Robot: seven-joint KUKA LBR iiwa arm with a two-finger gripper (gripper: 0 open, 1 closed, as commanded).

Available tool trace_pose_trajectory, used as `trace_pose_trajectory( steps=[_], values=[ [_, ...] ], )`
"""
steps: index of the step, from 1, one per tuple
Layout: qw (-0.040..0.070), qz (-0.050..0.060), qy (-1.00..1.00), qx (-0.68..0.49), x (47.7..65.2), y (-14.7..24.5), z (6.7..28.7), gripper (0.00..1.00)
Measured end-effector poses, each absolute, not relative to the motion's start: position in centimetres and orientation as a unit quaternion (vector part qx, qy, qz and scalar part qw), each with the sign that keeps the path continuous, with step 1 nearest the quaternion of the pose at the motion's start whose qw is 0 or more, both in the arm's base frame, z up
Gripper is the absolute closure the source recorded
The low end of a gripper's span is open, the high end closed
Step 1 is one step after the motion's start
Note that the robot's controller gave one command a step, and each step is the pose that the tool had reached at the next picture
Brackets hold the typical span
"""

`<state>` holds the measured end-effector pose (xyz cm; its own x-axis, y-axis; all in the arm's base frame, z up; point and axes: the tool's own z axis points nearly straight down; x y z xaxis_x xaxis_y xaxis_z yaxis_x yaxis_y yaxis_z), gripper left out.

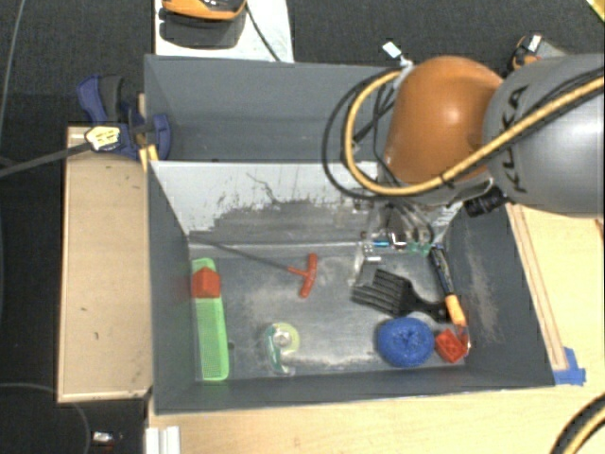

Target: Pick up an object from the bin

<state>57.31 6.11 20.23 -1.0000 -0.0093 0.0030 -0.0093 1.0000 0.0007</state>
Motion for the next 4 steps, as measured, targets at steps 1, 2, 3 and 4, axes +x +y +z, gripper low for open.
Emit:
trace_pose_trajectory(
  steps=[1,2,3,4],
  values=[
    [-0.002,0.000,-1.000,0.004,57.5,6.1,20.5,0.00],
    [-0.005,-0.001,-1.000,-0.002,58.8,9.1,12.0,0.00],
    [-0.003,-0.002,-0.987,-0.160,58.1,10.2,10.4,0.00],
    [-0.002,-0.001,-0.998,-0.066,57.5,9.9,10.4,0.00]
  ],
)
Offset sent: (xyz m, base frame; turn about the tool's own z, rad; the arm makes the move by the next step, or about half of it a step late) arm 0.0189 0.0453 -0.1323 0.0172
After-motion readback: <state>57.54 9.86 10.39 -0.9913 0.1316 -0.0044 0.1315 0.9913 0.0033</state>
